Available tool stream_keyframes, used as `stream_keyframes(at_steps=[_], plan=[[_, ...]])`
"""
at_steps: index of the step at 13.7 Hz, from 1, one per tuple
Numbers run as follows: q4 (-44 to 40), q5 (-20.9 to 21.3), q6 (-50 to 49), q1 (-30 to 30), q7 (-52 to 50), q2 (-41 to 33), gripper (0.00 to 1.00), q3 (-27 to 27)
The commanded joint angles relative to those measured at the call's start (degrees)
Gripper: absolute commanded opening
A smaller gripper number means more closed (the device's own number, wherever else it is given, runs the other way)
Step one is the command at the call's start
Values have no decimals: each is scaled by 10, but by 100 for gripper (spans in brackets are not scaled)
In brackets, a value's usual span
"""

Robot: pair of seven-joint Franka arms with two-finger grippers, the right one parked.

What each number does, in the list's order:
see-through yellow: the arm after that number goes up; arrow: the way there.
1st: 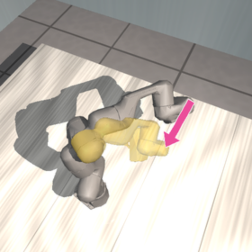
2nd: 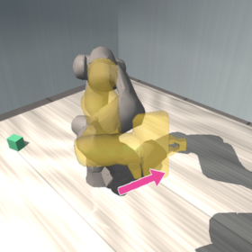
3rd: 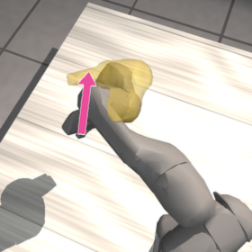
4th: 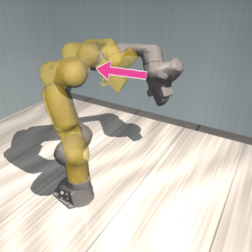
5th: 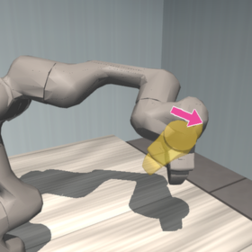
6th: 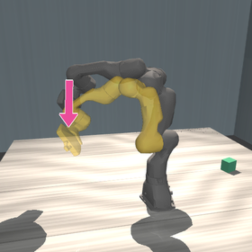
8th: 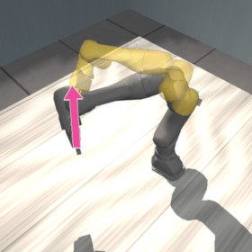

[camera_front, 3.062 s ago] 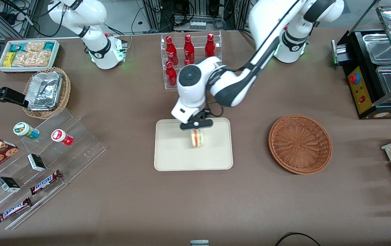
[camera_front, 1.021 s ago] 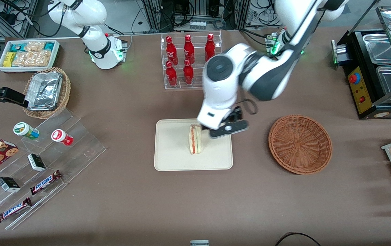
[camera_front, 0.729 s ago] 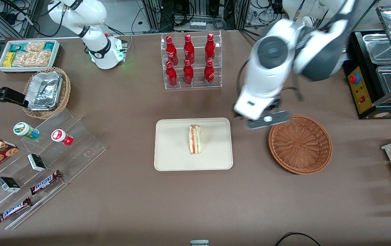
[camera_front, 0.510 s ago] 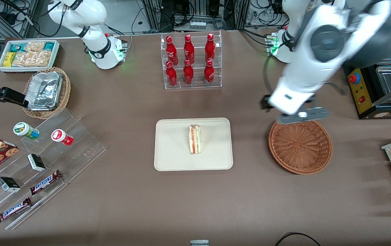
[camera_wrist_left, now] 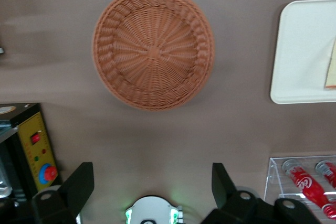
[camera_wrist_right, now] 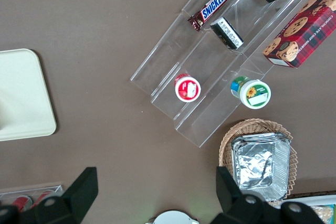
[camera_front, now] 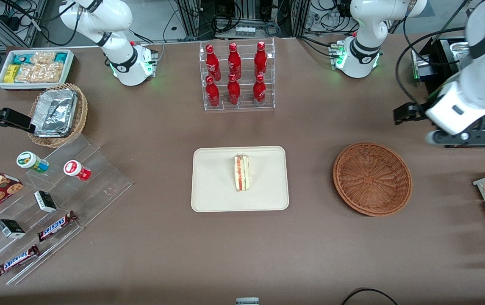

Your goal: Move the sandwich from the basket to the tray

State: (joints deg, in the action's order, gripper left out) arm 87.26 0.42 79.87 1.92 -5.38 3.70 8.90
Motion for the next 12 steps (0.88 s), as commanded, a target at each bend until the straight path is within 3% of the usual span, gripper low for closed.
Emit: stream_keyframes(at_steps=[1,6,12], plan=[[26,13,-6,-2,18,-37,99,-23],[24,22,-6,-2,70,-42,99,-65],[12,24,-6,-31,62,-34,99,-66]])
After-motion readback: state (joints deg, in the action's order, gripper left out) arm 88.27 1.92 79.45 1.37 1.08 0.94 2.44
